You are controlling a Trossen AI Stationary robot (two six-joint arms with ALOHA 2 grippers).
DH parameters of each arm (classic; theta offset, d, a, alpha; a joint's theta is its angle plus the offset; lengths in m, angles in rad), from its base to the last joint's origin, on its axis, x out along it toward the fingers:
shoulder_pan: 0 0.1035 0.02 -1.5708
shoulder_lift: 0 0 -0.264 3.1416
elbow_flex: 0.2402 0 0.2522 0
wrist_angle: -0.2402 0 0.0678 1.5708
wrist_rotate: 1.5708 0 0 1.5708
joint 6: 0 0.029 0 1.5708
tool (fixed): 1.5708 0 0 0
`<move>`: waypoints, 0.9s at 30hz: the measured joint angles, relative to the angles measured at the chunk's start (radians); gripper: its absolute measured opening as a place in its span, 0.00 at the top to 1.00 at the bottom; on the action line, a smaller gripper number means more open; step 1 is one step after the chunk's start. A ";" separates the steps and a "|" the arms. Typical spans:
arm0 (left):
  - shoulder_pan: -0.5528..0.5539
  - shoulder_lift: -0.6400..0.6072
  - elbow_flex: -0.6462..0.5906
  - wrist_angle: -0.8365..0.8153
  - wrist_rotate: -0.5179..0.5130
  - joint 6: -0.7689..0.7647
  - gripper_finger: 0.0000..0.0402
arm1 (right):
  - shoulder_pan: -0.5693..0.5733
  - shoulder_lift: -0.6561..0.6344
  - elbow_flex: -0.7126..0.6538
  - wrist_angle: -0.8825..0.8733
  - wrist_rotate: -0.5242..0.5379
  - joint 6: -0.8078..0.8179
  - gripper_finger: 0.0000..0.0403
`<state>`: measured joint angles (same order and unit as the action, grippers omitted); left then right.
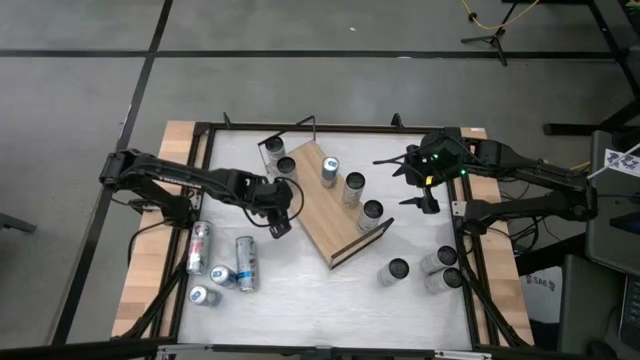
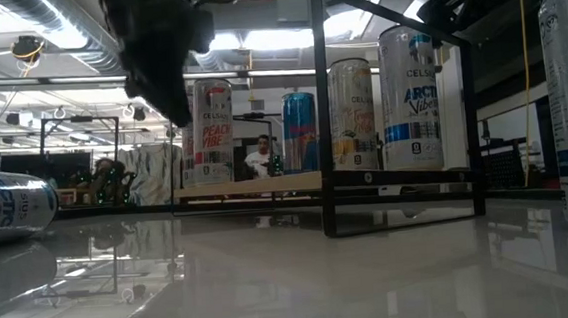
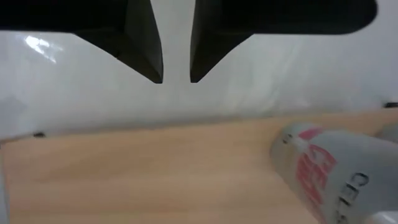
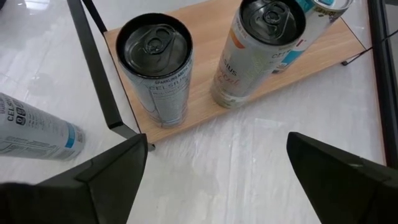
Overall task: Place canned beverage on shelf
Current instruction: Put the right white-pink soda can on the shelf and align with the other white-pink soda can
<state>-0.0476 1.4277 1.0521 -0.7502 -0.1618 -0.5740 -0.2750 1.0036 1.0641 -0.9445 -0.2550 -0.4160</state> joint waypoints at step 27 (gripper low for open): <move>0.003 0.000 -0.151 0.204 -0.429 -0.161 1.00 | 0.000 0.000 0.000 0.000 0.000 0.000 0.06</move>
<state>-0.0450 1.4273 0.9012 -0.5463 -0.5910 -0.7349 -0.2751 1.0035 1.0641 -0.9443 -0.2550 -0.4160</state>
